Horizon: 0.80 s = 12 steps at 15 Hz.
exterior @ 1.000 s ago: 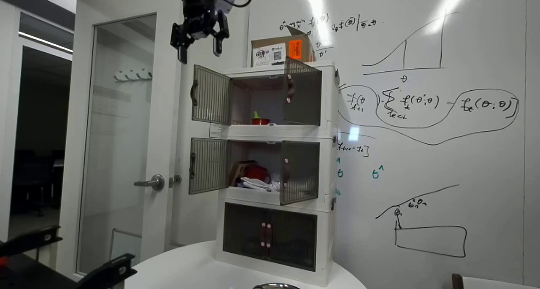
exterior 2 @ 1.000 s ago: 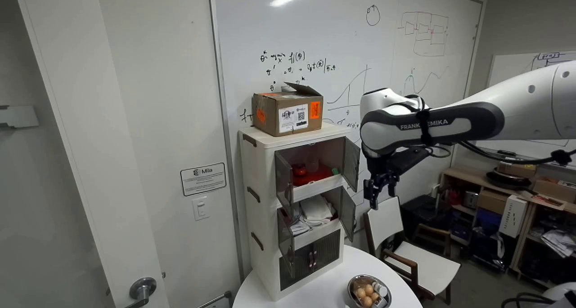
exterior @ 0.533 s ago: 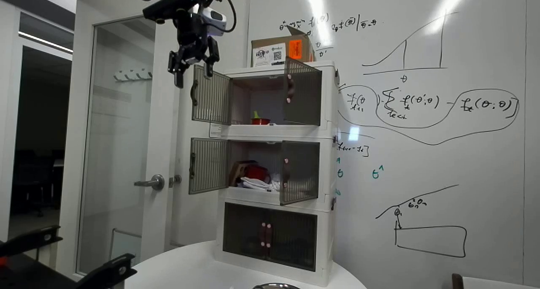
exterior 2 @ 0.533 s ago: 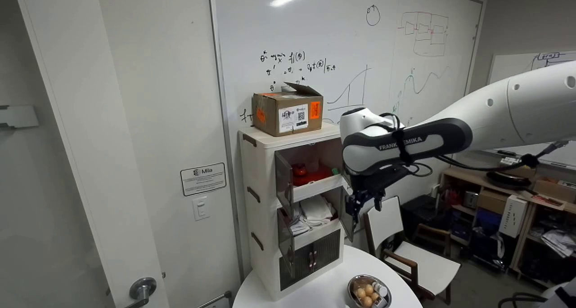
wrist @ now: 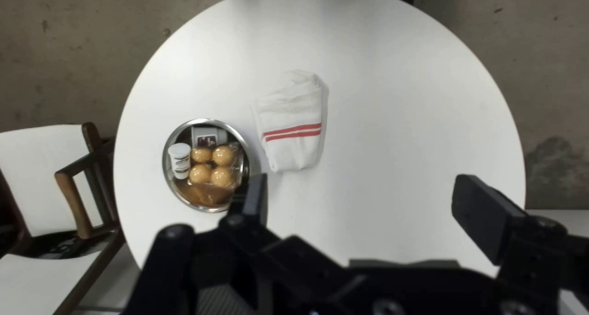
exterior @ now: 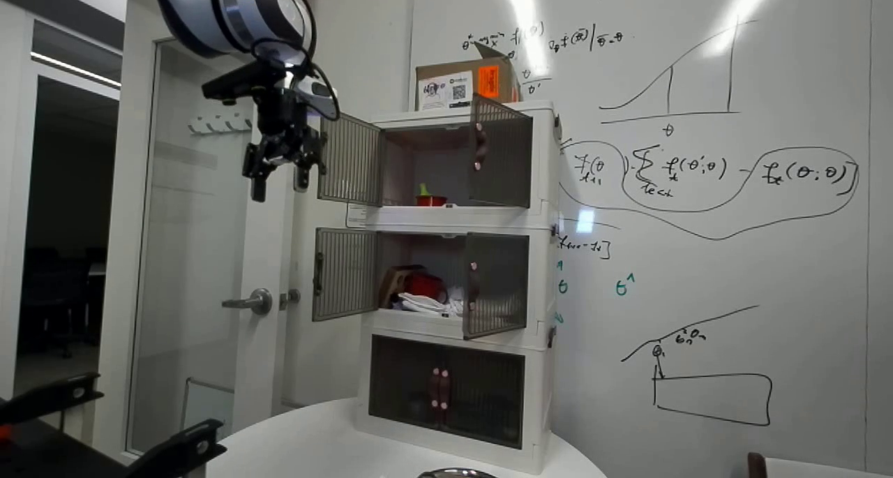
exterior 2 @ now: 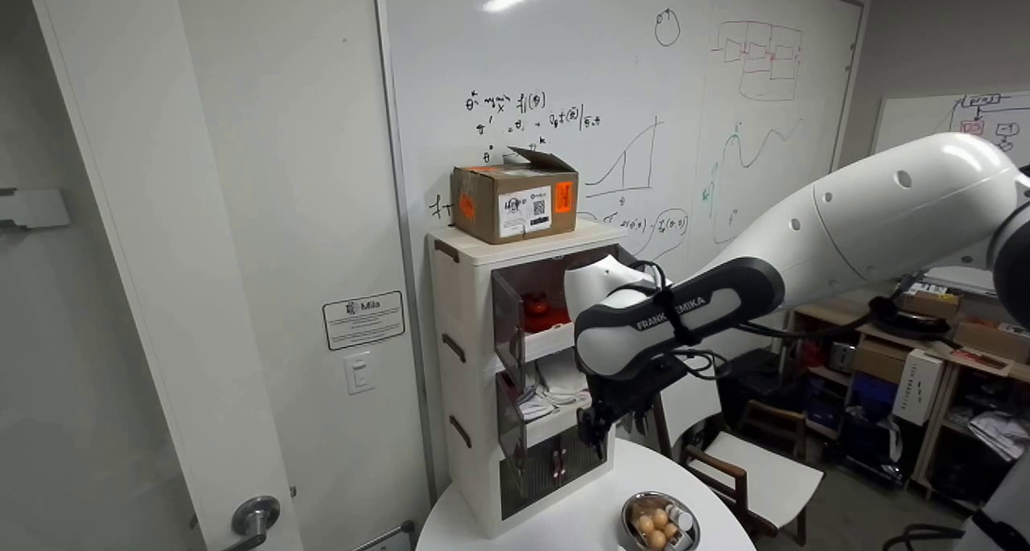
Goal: Close the door to the middle compartment
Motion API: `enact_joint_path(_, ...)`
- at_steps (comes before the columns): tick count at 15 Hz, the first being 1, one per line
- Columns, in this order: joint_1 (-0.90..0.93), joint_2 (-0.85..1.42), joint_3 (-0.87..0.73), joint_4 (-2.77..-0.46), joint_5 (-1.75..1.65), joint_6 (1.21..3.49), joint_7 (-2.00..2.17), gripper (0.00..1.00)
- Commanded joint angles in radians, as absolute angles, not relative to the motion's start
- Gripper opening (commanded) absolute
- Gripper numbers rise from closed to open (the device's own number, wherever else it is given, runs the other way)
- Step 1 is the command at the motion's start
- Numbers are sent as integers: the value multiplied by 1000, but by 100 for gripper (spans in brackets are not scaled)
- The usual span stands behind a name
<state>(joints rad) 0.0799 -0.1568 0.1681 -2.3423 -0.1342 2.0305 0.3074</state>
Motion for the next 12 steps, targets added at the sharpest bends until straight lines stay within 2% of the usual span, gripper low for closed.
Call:
enact_joint_path(1, 117, -88, 159, -2356, -43, 2117, 200, 100)
enact_joint_path(4, 139, -47, 165, -2349, 17, 2179, 113, 100)
enact_joint_path(6, 143, -45, 172, -2338, -58, 2202, 141, 100)
enact_joint_path(12, 144, -51, 166, -2331, -72, 2190, 150, 100)
